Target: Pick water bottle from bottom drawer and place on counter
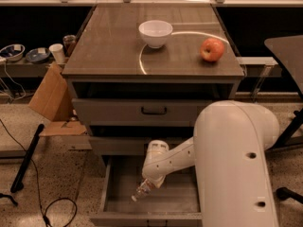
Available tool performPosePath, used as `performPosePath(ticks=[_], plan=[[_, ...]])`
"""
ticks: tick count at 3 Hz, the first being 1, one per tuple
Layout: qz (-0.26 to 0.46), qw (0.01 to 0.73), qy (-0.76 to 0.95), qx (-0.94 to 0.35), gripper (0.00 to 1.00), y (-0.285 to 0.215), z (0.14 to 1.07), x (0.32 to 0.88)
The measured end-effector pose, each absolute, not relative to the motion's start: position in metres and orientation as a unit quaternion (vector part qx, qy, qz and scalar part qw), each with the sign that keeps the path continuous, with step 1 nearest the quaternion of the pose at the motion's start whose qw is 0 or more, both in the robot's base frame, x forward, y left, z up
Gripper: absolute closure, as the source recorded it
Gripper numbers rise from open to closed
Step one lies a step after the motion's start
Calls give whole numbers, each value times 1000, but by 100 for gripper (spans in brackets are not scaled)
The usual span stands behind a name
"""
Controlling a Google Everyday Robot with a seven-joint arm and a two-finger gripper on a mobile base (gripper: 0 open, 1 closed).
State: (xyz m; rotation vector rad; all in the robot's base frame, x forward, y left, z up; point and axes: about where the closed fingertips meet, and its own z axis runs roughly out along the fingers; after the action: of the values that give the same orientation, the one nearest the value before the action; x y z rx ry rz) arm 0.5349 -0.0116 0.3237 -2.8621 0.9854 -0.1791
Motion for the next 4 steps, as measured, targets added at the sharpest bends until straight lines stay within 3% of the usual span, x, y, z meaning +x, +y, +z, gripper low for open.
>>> performPosePath(ticks=[4], plan=[[-89,-28,269,-959,100,-19,548,501]])
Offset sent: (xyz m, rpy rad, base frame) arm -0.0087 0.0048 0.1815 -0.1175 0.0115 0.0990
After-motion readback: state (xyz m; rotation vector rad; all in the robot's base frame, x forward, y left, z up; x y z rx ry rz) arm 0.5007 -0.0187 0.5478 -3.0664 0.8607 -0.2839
